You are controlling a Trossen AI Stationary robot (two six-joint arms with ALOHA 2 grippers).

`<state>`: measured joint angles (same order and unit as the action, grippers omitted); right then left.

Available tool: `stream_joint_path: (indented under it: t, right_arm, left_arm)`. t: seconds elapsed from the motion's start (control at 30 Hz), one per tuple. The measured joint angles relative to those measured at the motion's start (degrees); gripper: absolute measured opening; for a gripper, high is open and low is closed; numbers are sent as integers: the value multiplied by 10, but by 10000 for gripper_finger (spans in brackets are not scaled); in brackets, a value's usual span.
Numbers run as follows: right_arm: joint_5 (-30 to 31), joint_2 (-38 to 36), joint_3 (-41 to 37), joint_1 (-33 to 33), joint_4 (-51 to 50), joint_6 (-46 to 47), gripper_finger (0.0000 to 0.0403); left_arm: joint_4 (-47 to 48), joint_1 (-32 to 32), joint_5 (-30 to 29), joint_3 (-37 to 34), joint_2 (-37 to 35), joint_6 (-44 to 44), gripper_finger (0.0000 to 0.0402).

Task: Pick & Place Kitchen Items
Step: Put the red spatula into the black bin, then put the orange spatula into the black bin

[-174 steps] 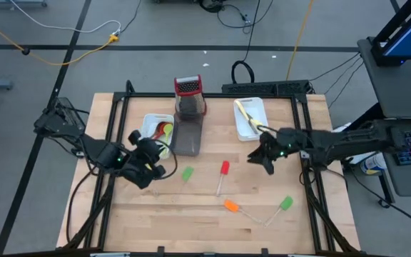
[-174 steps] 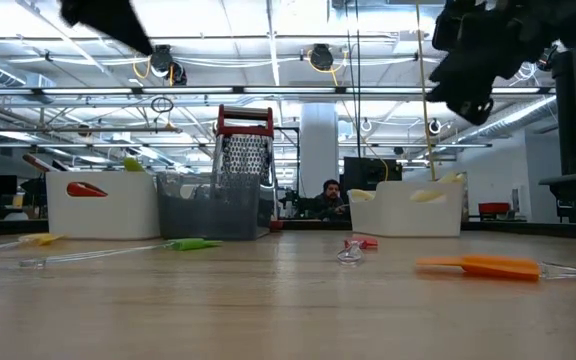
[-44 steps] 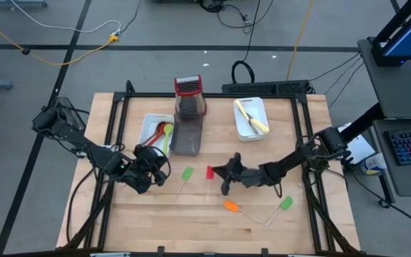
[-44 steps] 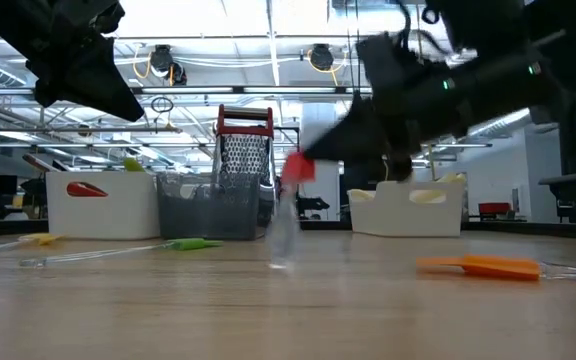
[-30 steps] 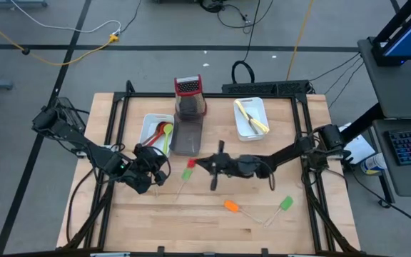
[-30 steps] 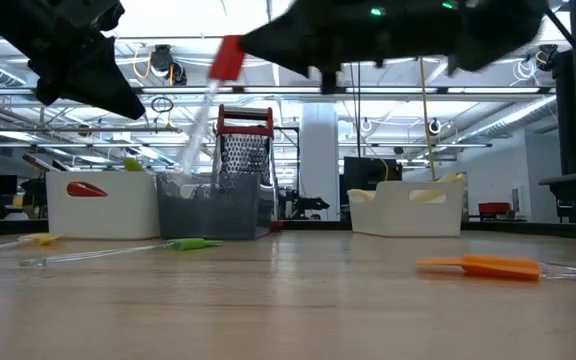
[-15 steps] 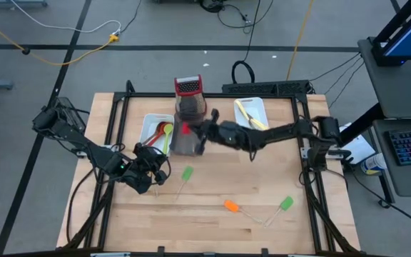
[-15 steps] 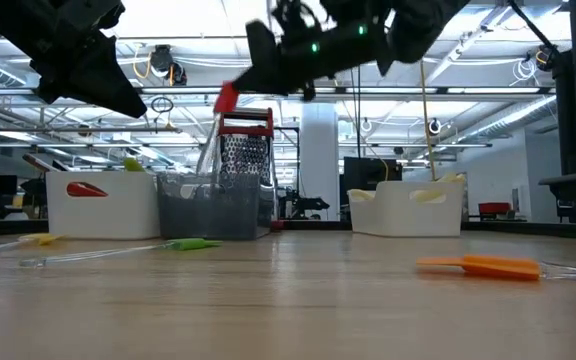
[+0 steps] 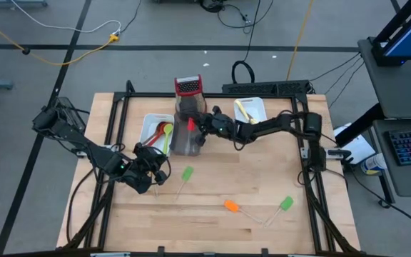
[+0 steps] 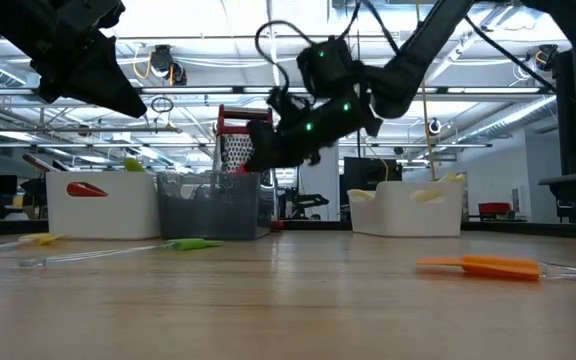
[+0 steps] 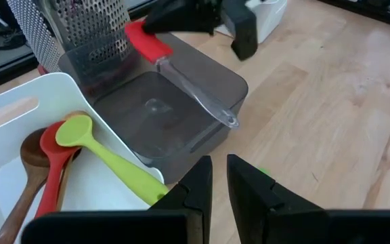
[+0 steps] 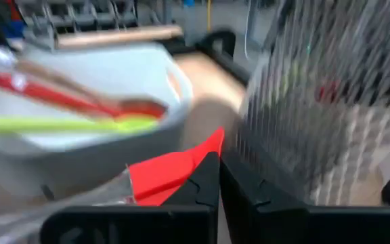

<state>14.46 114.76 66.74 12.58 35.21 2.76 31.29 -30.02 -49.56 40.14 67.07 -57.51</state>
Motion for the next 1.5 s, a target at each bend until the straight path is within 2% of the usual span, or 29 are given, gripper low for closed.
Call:
stream_joint_path:
  t: [0.33, 0.8, 1.07, 1.2, 1.5]
  right_arm:
    - [2, 24, 0, 2, -2, 7, 41]
    - [2, 21, 0, -7, 7, 7, 136]
    - [3, 21, 0, -45, 61, -36, 164]
    - [3, -2, 0, -66, 69, -41, 177]
    - [3, -63, 0, -124, -1, -50, 192]
  left_arm:
    - [0, 0, 0, 0, 0, 0, 47]
    - [0, 0, 8, 0, 0, -15, 47]
    - [-19, -2, 85, 0, 0, -53, 47]
    - [-33, -12, 117, 0, 0, -69, 47]
    - [-58, -60, 117, 0, 12, -107, 46]
